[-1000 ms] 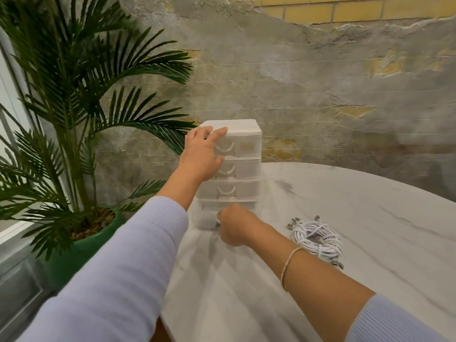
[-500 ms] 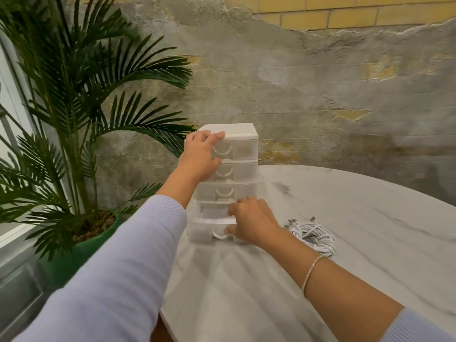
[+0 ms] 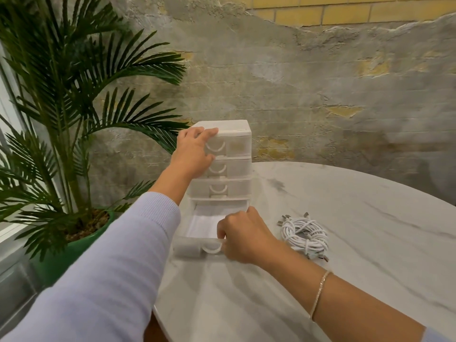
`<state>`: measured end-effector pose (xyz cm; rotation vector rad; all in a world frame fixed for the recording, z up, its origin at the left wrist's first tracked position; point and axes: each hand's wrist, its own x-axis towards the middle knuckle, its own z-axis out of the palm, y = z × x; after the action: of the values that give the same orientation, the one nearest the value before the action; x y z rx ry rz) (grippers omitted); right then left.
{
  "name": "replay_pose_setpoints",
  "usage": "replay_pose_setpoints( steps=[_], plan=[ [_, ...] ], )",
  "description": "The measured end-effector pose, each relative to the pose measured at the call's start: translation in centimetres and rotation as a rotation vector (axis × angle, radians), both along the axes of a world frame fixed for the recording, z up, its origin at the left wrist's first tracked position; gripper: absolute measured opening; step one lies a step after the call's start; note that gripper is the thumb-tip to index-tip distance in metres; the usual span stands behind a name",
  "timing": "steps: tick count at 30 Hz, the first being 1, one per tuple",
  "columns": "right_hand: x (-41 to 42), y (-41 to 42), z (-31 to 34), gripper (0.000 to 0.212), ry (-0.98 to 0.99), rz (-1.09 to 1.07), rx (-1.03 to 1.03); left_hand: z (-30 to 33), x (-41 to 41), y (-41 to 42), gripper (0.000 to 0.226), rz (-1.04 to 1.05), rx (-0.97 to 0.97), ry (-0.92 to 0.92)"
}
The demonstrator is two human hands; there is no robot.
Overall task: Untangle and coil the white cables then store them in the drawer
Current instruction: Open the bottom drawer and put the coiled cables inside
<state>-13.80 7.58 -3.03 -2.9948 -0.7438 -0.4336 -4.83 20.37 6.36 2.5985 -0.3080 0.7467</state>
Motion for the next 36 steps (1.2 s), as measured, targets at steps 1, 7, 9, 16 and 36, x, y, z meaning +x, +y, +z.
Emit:
replay_pose_setpoints(
  steps=[1,7,9,16,36],
  plan=[
    [-0.2,0.1,0.0,0.021,0.008,-0.003,0.004,0.0,0.0,0.0,0.061,0.001,-0.002,0.0],
    [-0.8,-1.0,1.4,0.032,0.186,-0.01,0.101,0.1,-0.1,-0.3,0.061,0.02,0.014,0.001],
    [-1.1,-2.4,2.8,0.044,0.247,-0.086,0.162,0.1,-0.2,-0.4,0.062,0.035,0.015,0.0],
    [-1.1,-12.4,4.1,0.037,0.361,-0.766,0.532,-0.4,-1.8,-2.3,0.102,0.098,-0.027,0.082],
    [-2.8,-13.4,4.5,0.041,0.454,-0.304,0.959,-3.0,-7.9,-10.4,0.062,-0.46,0.178,0.573]
  ],
)
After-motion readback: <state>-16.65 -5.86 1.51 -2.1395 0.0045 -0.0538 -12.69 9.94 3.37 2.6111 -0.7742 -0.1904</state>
